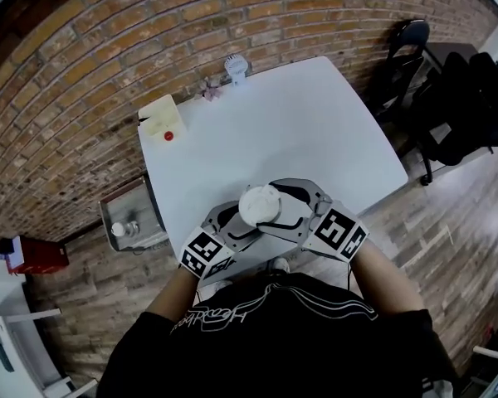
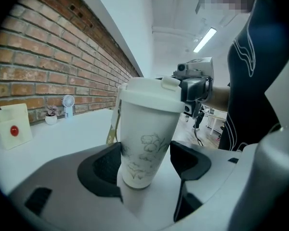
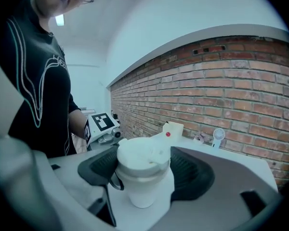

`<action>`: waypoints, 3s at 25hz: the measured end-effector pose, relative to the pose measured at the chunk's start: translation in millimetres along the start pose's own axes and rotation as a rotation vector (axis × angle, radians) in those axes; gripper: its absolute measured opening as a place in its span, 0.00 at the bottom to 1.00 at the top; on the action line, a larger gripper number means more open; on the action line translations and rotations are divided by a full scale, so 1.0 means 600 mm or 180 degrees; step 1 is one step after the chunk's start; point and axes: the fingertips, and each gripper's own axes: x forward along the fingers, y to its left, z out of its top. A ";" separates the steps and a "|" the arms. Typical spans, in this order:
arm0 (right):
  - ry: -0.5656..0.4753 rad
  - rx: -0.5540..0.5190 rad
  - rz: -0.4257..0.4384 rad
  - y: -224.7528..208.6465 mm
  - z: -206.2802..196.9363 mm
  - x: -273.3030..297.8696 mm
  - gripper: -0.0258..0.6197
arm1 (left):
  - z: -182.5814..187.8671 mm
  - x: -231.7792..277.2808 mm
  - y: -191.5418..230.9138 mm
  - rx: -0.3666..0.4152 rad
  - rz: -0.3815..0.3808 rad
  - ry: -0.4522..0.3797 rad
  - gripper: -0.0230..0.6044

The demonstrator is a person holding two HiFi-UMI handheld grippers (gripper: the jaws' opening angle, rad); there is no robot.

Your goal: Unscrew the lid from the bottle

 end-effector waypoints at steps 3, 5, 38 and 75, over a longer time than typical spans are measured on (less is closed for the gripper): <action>-0.0084 -0.0039 0.0077 -0.001 0.009 -0.001 0.56 | 0.000 -0.001 0.003 -0.0008 0.0058 -0.0040 0.57; -0.0196 -0.0003 0.0136 -0.003 0.022 -0.006 0.56 | 0.000 -0.001 0.003 -0.0010 0.0094 -0.0054 0.57; -0.1760 0.0778 -0.0688 0.002 0.216 -0.249 0.56 | 0.205 -0.285 -0.076 -0.0349 0.0620 -0.1222 0.10; -0.1765 0.1015 -0.1009 0.243 0.144 -0.311 0.56 | 0.197 -0.341 -0.278 -0.0201 0.0245 -0.1048 0.08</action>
